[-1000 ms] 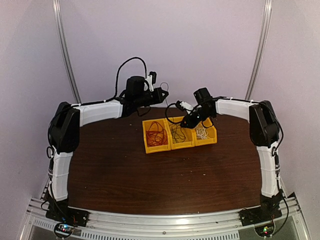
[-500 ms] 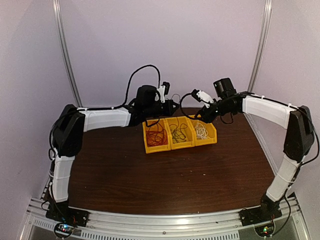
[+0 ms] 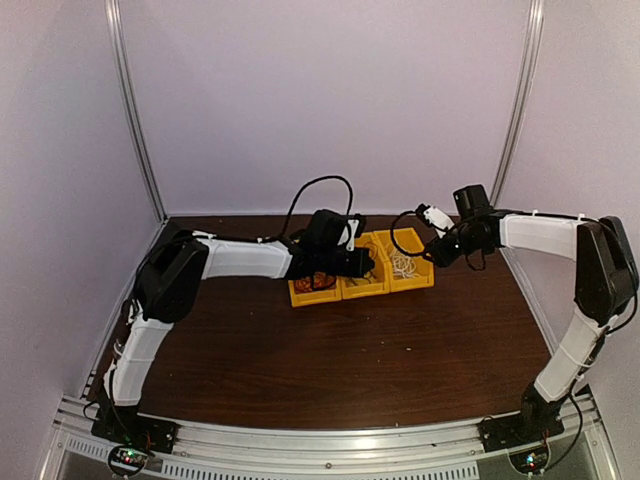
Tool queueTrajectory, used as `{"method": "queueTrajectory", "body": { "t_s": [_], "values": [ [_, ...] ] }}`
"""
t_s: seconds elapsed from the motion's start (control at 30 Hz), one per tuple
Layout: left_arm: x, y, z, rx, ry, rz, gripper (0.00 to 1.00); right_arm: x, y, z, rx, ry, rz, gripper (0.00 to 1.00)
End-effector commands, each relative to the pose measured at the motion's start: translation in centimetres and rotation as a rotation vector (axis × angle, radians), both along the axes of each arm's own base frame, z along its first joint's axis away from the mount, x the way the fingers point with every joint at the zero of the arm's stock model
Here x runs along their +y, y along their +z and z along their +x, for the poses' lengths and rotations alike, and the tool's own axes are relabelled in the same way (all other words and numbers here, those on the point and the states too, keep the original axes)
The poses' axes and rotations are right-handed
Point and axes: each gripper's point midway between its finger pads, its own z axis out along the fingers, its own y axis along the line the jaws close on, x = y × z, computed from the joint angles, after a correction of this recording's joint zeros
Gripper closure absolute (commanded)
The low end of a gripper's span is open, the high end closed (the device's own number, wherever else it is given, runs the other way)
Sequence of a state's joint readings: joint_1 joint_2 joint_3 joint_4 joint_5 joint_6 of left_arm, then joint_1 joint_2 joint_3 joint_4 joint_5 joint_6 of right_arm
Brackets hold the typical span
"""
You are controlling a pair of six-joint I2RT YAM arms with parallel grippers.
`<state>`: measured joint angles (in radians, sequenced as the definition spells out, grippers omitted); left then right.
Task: Untangle the cables
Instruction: Place the untangled cable in the bin.
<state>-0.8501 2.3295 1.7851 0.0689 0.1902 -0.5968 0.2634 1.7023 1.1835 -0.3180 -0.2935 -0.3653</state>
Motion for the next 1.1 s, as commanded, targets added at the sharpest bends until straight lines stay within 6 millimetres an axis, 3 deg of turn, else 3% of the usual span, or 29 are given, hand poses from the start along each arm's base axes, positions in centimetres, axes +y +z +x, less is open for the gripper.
{"method": "queueTrajectory", "body": {
  "t_s": [0.0, 0.1, 0.27, 0.53, 0.67, 0.87, 0.93, 1.07],
  "values": [
    [-0.5, -1.3, 1.4, 0.05, 0.057, 0.009, 1.0, -0.8, 0.1, 1.0, -0.034, -0.039, 0.002, 0.58],
    [-0.1, -2.5, 1.8, 0.084, 0.1, 0.037, 1.0, -0.7, 0.2, 1.0, -0.029, -0.037, 0.011, 0.58],
    [-0.1, -2.6, 1.8, 0.099, 0.113, 0.027, 0.97, -0.6, 0.6, 0.9, -0.04, -0.034, 0.017, 0.58],
    [0.9, -0.2, 3.3, 0.007, 0.18, 0.059, 0.83, -1.1, 0.8, 1.2, -0.051, -0.061, 0.011, 0.58],
    [1.1, -0.6, 4.4, -0.01, 0.222, 0.095, 0.85, -1.2, 1.1, 1.1, -0.058, -0.065, 0.014, 0.58],
    [0.9, 0.1, 4.5, -0.035, 0.213, 0.085, 0.97, -1.7, 1.6, 1.0, -0.072, -0.073, 0.032, 0.58],
    [0.5, 0.9, 4.3, -0.05, 0.18, 0.071, 0.89, -1.6, 1.4, 1.0, -0.064, -0.07, 0.036, 0.58],
    [-0.6, 1.7, 3.1, -0.075, 0.075, 0.096, 0.62, -1.5, 1.3, 0.9, -0.059, -0.059, 0.045, 0.58]
  ]
}}
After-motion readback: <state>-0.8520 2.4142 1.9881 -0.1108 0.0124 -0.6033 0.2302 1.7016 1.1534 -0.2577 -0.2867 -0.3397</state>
